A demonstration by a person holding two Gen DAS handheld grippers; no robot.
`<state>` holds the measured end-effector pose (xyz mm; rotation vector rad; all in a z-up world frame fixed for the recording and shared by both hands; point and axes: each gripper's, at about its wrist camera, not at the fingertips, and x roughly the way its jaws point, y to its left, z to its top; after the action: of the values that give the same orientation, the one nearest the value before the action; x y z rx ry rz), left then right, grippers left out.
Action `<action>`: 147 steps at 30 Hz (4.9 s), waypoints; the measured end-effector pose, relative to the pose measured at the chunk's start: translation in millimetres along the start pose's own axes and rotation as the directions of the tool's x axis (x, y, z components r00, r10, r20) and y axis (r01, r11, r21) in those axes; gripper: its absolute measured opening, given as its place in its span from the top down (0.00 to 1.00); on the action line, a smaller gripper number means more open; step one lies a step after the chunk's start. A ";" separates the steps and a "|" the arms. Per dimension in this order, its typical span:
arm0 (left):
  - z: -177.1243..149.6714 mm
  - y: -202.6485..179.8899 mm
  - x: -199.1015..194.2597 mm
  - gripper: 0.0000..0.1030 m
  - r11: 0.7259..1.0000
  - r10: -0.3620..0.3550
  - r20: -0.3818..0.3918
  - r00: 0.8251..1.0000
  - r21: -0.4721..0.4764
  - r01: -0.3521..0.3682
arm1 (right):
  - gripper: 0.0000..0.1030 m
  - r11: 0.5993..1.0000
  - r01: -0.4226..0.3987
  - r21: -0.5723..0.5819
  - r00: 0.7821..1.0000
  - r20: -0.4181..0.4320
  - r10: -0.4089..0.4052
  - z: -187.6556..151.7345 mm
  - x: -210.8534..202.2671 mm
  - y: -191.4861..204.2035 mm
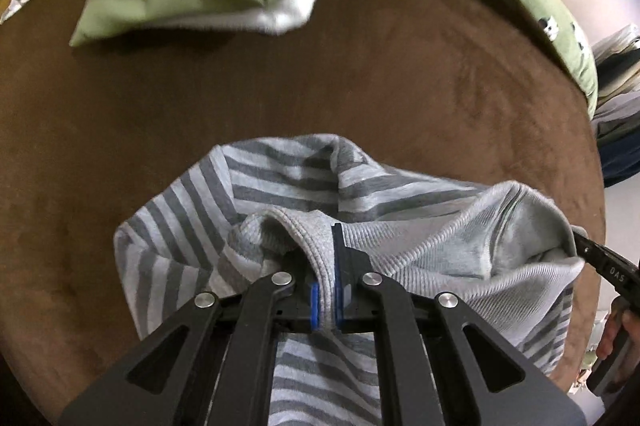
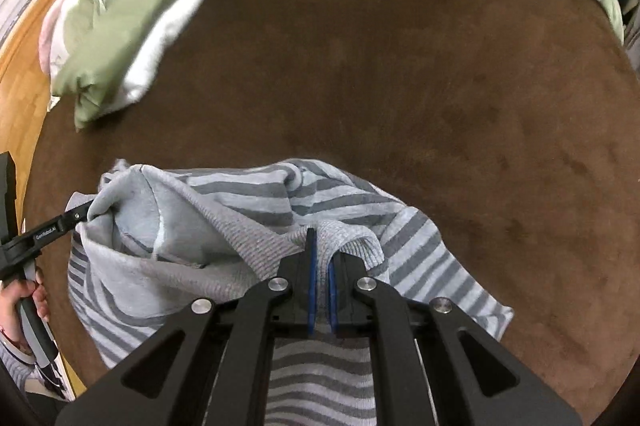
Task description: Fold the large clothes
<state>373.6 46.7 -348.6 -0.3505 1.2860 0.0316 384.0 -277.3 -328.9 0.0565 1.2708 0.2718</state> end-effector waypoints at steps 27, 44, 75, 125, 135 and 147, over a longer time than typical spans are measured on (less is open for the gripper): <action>30.4 18.9 -71.8 0.12 0.999 0.002 0.073 0.997 0.044 -0.005 | 0.54 0.994 -0.113 0.005 0.992 -0.049 0.114 11.0 -44.7 -3.4; -61.3 6.3 -78.4 0.06 0.998 0.050 0.070 0.996 0.029 -0.052 | 0.19 0.832 -0.289 -0.473 0.953 -0.055 0.299 26.3 -78.6 93.7; -139.2 51.9 -62.4 0.06 0.991 0.063 0.114 0.991 -0.123 -0.048 | 0.83 0.688 -0.266 -0.675 0.964 -0.173 0.203 43.4 76.5 231.7; -113.5 43.8 -96.0 0.06 0.988 0.135 0.130 0.982 -0.096 -0.123 | 0.33 0.848 -0.147 -0.509 0.973 0.078 0.215 65.7 -47.8 172.2; -84.8 -22.3 -79.0 0.06 0.996 0.037 0.162 0.986 0.068 -0.049 | 0.32 0.979 0.025 -0.203 0.987 0.160 0.008 -38.4 -86.2 52.0; -99.6 -23.3 -4.2 0.05 0.992 0.005 -0.011 1.000 0.126 -0.004 | 0.33 0.997 0.075 0.019 0.996 0.045 -0.076 -127.7 -10.7 30.0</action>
<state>284.6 -1.8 -362.5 -0.2399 1.2934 -0.0474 255.0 -264.5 -351.3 0.0290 1.2273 0.1934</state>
